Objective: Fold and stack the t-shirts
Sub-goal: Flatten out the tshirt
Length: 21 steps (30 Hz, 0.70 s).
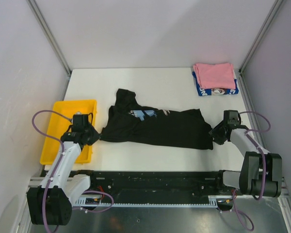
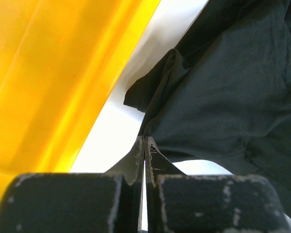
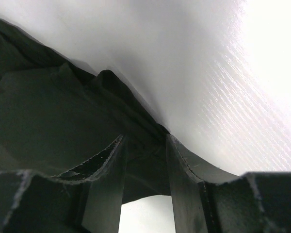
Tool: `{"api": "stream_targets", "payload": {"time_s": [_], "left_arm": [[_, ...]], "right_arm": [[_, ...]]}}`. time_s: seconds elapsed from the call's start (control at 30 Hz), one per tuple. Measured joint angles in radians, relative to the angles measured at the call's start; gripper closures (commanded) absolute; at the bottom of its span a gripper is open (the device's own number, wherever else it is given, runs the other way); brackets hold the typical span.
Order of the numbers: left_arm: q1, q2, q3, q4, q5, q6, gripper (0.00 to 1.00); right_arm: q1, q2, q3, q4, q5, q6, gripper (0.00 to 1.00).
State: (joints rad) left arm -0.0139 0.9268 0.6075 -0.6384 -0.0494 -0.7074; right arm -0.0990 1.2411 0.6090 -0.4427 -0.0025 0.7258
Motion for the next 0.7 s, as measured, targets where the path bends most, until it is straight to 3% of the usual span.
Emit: {"api": "stream_targets", "payload": {"time_s": [0.17,0.43,0.6,0.7], "left_arm": [[0.000,0.003,0.000,0.000,0.000,0.000,1.00],[0.001,0.003,0.000,0.000,0.000,0.000,1.00],[0.001,0.003,0.000,0.000,0.000,0.000,1.00],[0.001,0.003,0.002,0.000,0.000,0.000,1.00]], "right_arm": [[0.015,0.050,0.000,0.013,0.005,0.011,0.62],[0.030,0.071,0.003,0.026,0.016,0.025,0.86],[0.030,0.066,0.008,0.010,0.023,0.021,0.85],[0.029,0.052,0.022,-0.016,0.026,0.009,0.79]]}}
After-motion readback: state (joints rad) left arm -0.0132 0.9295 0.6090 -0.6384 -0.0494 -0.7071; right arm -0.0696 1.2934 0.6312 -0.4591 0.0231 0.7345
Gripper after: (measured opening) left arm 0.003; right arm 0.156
